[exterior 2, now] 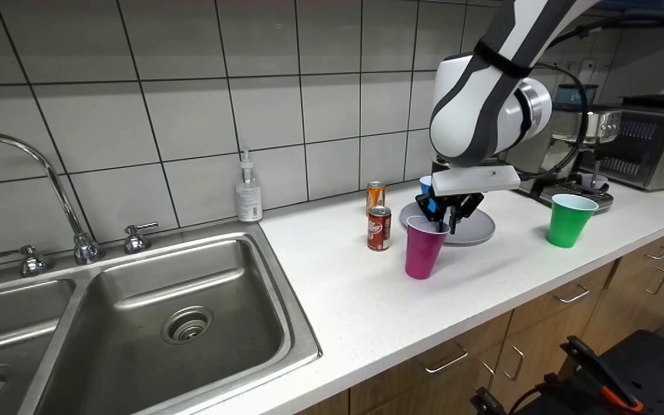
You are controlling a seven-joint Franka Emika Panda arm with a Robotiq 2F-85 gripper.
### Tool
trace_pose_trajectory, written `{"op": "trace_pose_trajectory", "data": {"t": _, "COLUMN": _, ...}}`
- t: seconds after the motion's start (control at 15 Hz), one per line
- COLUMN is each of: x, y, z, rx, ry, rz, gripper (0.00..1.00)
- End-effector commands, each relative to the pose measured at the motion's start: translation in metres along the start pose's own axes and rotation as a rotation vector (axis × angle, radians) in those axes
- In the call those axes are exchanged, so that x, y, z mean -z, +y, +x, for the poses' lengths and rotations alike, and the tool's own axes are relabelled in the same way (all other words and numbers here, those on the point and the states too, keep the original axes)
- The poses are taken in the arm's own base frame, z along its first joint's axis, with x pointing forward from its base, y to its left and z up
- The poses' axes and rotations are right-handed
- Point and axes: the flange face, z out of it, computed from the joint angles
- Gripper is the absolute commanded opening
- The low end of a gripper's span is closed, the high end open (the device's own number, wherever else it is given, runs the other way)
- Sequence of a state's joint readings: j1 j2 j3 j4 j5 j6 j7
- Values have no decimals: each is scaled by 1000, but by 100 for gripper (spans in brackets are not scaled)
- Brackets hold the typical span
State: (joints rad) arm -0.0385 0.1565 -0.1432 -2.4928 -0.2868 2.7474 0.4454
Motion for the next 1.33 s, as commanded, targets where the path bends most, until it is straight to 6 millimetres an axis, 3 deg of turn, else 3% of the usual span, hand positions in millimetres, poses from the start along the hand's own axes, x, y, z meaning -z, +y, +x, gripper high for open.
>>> {"op": "trace_pose_trajectory", "data": {"t": 0.0, "x": 4, "y": 2, "z": 9, "rx": 16, "ry": -8, "rz": -2, "gripper": 0}}
{"op": "trace_pose_trajectory", "data": {"t": 1.0, "x": 35, "y": 10, "z": 29, "rx": 68, "ry": 60, "rz": 70, "gripper": 1}}
{"op": "trace_pose_trajectory", "data": {"t": 1.27, "x": 44, "y": 21, "z": 42, "rx": 42, "ry": 87, "rz": 83, "gripper": 1}}
